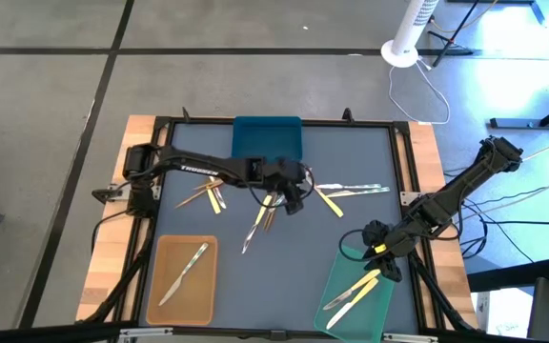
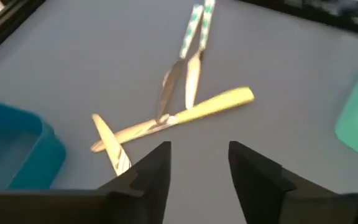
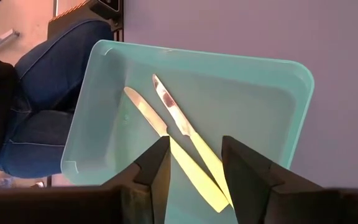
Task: Sort silverware by color (type)
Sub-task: Put the green patterned knife into the orange bin
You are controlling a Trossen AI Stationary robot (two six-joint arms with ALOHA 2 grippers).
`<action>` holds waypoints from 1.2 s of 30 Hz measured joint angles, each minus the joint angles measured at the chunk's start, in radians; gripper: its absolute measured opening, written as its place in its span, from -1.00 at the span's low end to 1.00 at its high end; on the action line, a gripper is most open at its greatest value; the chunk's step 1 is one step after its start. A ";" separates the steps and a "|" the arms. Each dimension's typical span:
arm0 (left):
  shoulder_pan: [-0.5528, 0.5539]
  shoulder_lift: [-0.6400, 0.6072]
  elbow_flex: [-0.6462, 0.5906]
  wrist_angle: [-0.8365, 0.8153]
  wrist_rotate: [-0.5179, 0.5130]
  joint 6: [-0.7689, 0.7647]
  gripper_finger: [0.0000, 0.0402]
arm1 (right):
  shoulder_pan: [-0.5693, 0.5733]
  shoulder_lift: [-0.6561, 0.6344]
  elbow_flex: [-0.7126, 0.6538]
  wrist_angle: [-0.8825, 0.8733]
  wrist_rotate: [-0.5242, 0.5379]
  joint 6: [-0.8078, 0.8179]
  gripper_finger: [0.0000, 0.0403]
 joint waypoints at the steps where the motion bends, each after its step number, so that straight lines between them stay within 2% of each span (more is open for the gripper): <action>1: 0.006 0.004 0.001 -0.002 0.000 -0.014 -0.18 | 0.000 0.000 0.000 0.000 0.000 0.000 -0.35; 13: 0.043 0.112 0.000 -0.027 -0.001 -0.034 -0.14 | 0.000 0.000 0.000 -0.003 0.033 -0.001 -0.35; 36: 0.045 0.203 -0.001 -0.073 -0.089 -0.034 -0.14 | 0.000 0.000 0.000 -0.002 0.057 -0.001 -0.35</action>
